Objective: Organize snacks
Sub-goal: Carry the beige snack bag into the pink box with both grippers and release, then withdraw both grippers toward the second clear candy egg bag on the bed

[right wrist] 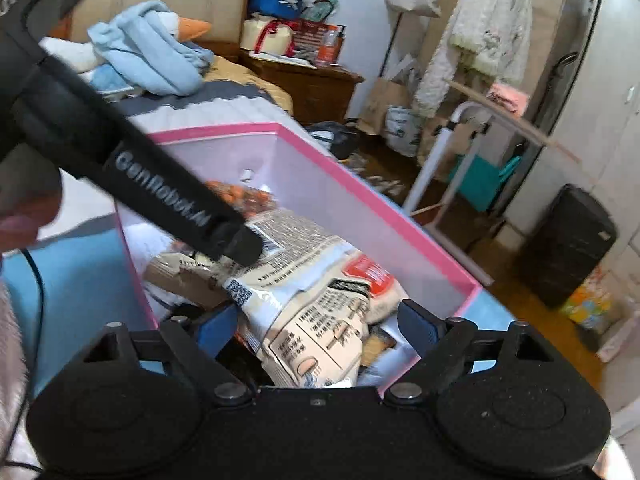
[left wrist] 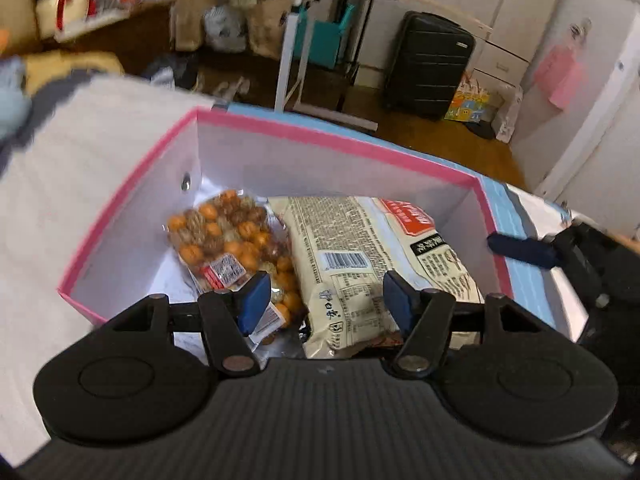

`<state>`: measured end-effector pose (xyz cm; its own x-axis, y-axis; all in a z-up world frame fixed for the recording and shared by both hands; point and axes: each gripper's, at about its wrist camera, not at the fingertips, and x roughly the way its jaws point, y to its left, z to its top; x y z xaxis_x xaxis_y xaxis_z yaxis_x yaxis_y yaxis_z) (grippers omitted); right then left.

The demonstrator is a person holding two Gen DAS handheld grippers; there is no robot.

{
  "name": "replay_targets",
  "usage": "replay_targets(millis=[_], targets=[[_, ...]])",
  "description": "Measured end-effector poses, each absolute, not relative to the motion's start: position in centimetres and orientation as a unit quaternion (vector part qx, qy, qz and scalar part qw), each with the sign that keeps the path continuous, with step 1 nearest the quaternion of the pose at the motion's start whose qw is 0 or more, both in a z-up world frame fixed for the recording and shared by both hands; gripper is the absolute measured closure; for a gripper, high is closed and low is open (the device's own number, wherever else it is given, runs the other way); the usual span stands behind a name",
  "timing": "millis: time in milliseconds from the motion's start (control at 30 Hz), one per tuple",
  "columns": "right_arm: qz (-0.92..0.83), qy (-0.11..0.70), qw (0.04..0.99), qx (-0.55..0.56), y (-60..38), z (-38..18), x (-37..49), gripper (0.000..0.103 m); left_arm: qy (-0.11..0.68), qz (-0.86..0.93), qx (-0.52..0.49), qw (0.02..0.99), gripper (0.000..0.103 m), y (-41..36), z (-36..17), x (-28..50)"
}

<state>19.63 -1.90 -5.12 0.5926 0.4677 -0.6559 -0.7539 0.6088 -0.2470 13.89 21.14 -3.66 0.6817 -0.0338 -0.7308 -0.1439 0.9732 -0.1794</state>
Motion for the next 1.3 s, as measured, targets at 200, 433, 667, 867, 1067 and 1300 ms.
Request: replay_targets(millis=[200, 433, 667, 867, 1067, 1300], targets=[[0.368, 0.265, 0.871, -0.188, -6.5, -2.0, 17.2, 0.011, 0.386, 0.05, -0.066, 0.919, 0.042, 19.3, -1.7, 12.7], [0.307, 0.258, 0.906, -0.139, -12.6, 1.5, 14.5, 0.011, 0.36, -0.02, -0.105, 0.927, 0.042, 17.0, 1.8, 10.1], [0.23, 0.253, 0.929, -0.142, -19.2, 4.9, 12.5, 0.01, 0.349, -0.071, -0.091, 0.93, 0.042, 12.3, 4.3, 8.7], [0.125, 0.299, 0.94, -0.109, -25.1, 5.1, 10.5, 0.01, 0.369, -0.137, -0.038, 0.919, 0.044, 5.5, 5.4, 9.2], [0.058, 0.302, 0.949, -0.069, -32.2, 3.3, 8.7, 0.01, 0.394, -0.21, -0.01, 0.894, 0.044, -2.0, 4.9, 10.6], [0.007, 0.3, 0.954, 0.01, -40.4, -2.5, 9.5, 0.01, 0.413, -0.257, -0.041, 0.873, 0.044, -9.0, 1.6, 12.9]])
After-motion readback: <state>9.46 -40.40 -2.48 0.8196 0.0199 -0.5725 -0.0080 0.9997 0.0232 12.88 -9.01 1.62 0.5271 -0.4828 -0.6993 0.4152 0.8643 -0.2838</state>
